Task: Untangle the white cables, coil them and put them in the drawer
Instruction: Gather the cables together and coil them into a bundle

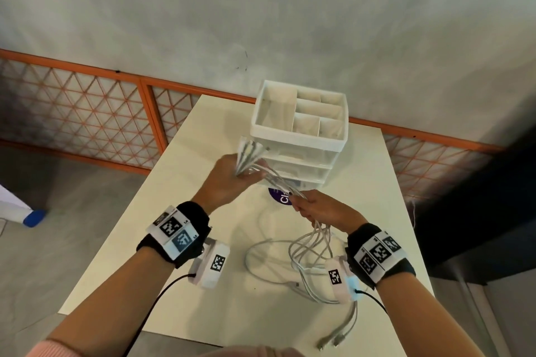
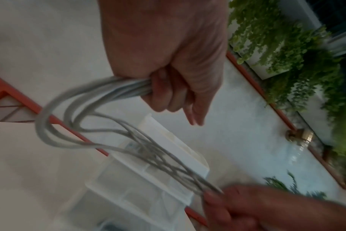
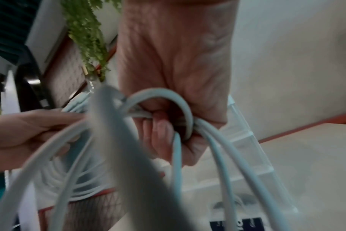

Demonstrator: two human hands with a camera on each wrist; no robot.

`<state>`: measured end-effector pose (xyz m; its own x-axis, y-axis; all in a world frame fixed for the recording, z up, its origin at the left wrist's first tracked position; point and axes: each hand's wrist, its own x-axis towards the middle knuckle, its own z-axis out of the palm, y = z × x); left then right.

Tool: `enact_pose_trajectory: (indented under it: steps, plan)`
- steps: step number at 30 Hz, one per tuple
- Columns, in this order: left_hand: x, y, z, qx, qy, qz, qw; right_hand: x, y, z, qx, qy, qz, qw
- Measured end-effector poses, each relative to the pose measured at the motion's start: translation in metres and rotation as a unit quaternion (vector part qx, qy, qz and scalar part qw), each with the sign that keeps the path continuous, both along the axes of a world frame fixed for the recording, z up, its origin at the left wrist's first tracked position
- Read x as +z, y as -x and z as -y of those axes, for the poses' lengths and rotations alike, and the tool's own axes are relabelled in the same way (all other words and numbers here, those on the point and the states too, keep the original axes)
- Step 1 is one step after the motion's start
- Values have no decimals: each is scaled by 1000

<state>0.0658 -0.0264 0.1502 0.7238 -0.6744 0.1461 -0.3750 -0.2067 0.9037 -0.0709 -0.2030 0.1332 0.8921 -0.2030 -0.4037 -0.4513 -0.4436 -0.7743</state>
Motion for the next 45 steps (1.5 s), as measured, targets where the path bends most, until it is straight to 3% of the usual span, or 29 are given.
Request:
enact_pose_trajectory:
  steps: [5,10,13,18,23,27,31,38,43,45]
  plan:
    - [-9,26,17,-64,24,68,995,21,-17,-20,90,28,-12,996]
    - [-10,20,18,-85,-97,-55,990,38,-14,-19,103,-34,60,992]
    - [-1,18,18,-71,-153,-56,984,34,-9,-15,78,-48,83,992]
    - [18,12,17,18,-62,-24,998,23,-4,2,-83,23,158,984]
    - [39,2,19,55,-17,52,997,21,-2,2,-169,7,267,949]
    - [46,-1,19,62,2,80,995,29,-8,2,-137,-18,262,955]
    - [50,-4,16,73,26,97,992,33,-7,7,-178,-47,312,932]
    - [65,-5,13,95,70,119,986,46,2,4,-66,-63,247,965]
    - [76,1,16,75,84,101,988,59,-1,-4,-49,-132,249,958]
    - [78,3,18,66,88,91,990,63,-4,-8,-48,-114,256,959]
